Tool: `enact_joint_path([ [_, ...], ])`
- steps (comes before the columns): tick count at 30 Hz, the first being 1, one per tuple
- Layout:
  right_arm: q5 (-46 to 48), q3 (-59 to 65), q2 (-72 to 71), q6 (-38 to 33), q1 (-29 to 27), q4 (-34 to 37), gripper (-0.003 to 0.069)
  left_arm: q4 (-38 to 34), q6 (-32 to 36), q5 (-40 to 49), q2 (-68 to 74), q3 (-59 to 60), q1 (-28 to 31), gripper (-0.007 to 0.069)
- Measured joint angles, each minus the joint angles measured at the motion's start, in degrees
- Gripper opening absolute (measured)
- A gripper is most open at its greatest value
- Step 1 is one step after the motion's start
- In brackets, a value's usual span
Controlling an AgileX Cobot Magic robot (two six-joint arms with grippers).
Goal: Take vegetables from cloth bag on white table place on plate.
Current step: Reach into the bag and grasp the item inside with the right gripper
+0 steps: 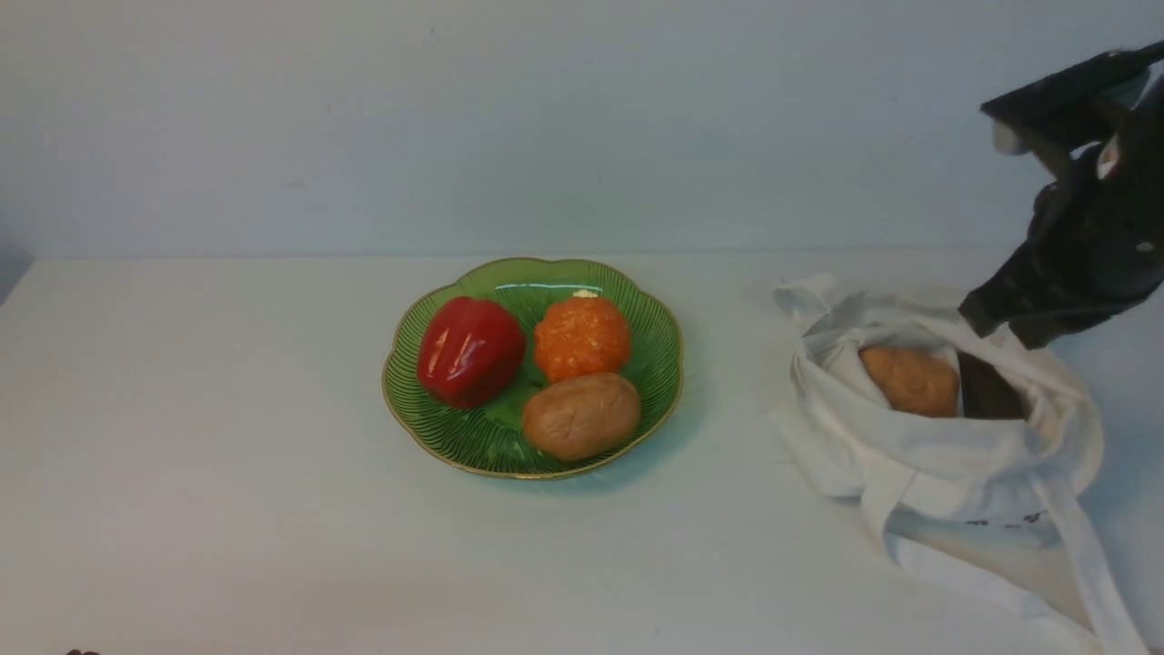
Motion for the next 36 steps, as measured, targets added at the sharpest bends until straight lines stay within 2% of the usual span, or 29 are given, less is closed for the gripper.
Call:
enact_joint_path([
  [3,-3.32,-0.02,2.94,-0.07,0.0,-1.39,0.0001,0.0,0.0,0.0,0.0,0.0,0.0,-0.0008],
  [7,-9.16,-0.02,7.59,-2.61,0.0,-1.55,0.0095,0.0,0.0,0.0,0.0,0.0,0.0,-0.0008],
  [9,-10.77,-0.02,9.97,-5.47,0.0,-1.17,0.0187,0.0,0.0,0.0,0.0,0.0,0.0,-0.0008],
  [11,-11.11,-0.02,11.07,-7.53,0.0,-0.89,0.0244,0.0,0.0,0.0,0.0,0.0,0.0,-0.0008],
  [16,-12.63,-0.02,13.86,-11.48,0.0,-0.26,0.0499,0.0,0.0,0.0,0.0,0.0,0.0,-0.0008],
  [17,-12.77,-0.02,13.89,-11.53,0.0,-0.26,0.0507,0.0,0.0,0.0,0.0,0.0,0.0,-0.0008],
  [18,-13.96,-0.02,13.92,-11.79,0.04,-0.26,0.0561,0.0,0.0,0.0,0.0,0.0,0.0,-0.0008],
  [20,-15.61,-0.13,13.92,-12.05,0.12,-0.04,0.0619,0.0,0.0,0.0,0.0,0.0,0.0,-0.0008],
  [24,-16.92,-0.13,13.92,-12.64,0.3,0.55,0.0651,0.0,0.0,0.0,0.0,0.0,0.0,-0.0008],
  [36,-19.49,-0.13,13.99,-15.27,0.36,0.78,0.064,0.0,0.0,0.0,0.0,0.0,0.0,-0.0008],
])
